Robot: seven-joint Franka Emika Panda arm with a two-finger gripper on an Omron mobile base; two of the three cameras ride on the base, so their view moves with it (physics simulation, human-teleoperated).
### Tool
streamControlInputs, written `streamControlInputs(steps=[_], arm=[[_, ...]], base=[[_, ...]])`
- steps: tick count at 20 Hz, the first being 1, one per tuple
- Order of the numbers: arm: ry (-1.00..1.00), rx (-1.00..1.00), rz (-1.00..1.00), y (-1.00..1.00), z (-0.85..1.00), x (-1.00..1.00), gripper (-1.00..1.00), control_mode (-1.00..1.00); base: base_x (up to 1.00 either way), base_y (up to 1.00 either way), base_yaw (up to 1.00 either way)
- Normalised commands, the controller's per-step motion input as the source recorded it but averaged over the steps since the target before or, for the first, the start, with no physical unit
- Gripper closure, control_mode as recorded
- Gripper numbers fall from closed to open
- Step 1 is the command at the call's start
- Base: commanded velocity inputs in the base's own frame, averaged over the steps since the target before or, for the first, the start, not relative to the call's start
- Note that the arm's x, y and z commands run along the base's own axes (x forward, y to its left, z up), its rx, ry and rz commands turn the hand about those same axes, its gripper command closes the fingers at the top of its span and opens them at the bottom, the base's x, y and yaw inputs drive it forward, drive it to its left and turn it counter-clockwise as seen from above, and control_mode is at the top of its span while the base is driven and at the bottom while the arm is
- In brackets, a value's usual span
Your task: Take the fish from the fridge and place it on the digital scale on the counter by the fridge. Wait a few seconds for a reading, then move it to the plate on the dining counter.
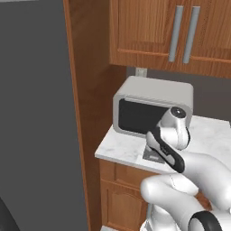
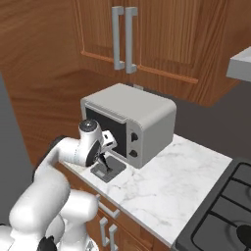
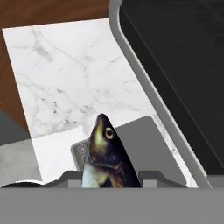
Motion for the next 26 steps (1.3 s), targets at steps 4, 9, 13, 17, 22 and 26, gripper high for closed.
streamControlInputs(steps=[4,9,13,17,22,26], arm=[[0.01,-0.02,0.10,0.00,-0.41,0.13,1.00,-1.00],[0.05,-0.01,0.05,0.00,-0.45,0.10,1.00,-1.00],[0.07,0.00,0.02,0.00,-0.39,0.11,1.00,-1.00],[0.02,0.00,0.02,0.00,-0.24,0.17,1.00,-1.00],[0.00,-0.02,0.03,0.00,-0.17,0.14,1.00,-1.00],[0.00,-0.02,0.02,0.00,-0.18,0.16,1.00,-1.00]], base=[[0.00,0.00,0.00],[0.00,0.00,0.00],[0.00,0.00,0.00],[0.00,0.00,0.00],[0.00,0.00,0.00],[0.00,0.00,0.00]])
